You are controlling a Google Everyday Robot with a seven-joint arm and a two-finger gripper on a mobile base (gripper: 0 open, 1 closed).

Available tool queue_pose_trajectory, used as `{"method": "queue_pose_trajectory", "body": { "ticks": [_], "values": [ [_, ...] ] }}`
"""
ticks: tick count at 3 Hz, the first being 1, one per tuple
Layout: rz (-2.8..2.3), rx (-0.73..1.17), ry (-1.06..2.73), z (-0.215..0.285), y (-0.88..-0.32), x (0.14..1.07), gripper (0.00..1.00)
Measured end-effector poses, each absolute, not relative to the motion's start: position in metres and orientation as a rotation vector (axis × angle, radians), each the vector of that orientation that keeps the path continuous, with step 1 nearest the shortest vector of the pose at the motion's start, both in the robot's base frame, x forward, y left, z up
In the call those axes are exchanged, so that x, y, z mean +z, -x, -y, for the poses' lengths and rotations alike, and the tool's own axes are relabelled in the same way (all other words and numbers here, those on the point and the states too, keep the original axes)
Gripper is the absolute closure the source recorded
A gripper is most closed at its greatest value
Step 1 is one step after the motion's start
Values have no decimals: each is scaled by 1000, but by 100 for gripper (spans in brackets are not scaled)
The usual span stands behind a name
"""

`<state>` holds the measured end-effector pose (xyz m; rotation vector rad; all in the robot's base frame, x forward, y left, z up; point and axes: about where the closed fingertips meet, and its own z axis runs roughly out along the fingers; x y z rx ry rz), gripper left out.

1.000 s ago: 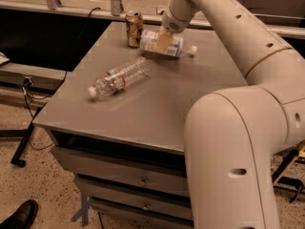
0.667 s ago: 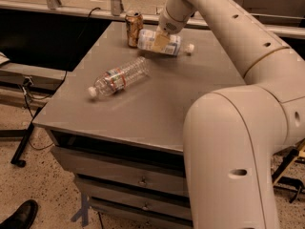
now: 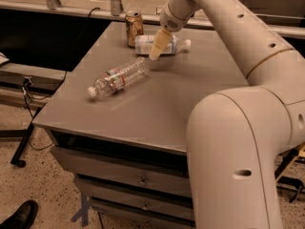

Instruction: Move blue plastic bottle near orange can

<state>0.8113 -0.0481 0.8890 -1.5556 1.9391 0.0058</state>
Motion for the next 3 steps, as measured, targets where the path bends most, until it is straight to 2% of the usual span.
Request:
{"method": "queue_pose_trajectory", "body": {
  "ticks": [1,3],
  "values": [
    [-1907,72,1482,83,-799,905,0],
    [-1630,318,1233,189,-714,1001,0]
  ]
}}
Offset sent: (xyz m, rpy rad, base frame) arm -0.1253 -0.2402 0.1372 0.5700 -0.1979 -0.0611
